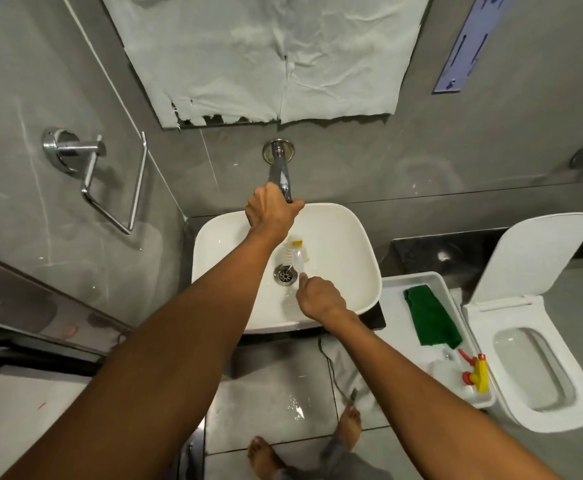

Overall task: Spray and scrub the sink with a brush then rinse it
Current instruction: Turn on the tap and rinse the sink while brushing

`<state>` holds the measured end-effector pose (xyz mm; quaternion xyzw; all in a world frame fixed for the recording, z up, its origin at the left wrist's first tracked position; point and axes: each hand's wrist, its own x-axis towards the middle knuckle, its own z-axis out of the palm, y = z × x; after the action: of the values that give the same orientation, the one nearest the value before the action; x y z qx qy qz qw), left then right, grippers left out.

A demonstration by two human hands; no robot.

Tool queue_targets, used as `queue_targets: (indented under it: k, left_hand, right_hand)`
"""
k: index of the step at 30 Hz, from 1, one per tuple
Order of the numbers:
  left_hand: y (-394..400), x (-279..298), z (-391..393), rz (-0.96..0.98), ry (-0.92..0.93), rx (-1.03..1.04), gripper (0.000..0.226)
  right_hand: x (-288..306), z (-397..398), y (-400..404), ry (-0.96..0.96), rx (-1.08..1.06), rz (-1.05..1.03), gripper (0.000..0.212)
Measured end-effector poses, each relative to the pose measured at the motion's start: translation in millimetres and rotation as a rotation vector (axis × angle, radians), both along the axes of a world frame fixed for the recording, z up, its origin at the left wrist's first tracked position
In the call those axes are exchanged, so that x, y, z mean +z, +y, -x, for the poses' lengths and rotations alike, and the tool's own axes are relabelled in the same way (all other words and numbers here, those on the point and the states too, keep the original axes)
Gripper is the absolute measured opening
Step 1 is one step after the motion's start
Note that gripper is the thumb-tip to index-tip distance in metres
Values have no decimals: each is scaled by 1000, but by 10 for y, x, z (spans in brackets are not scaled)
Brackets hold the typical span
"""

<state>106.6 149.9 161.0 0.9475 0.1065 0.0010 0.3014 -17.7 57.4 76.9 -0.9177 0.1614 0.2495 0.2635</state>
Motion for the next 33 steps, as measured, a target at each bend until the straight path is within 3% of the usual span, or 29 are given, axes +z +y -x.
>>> queue_targets:
  k: [8,13,20,26,33]
  left_hand:
    - [196,5,-186,-38,185,-218,36]
    - [359,-31,-235,-3,185,-337,21]
    - [426,32,-132,27,188,-385,26]
    - [416,-8,-79,-81,139,-340,33]
    - [493,-22,17,136,80,-342,34]
  right_hand:
    - [104,51,-73,-24,24,12,57]
    - [127,47,-58,-64,86,86,51]
    - [78,77,-27,-97,158,137,46]
    - [52,64,-1,-119,88,123,54]
    - [84,-15,20,-134,35,56,51]
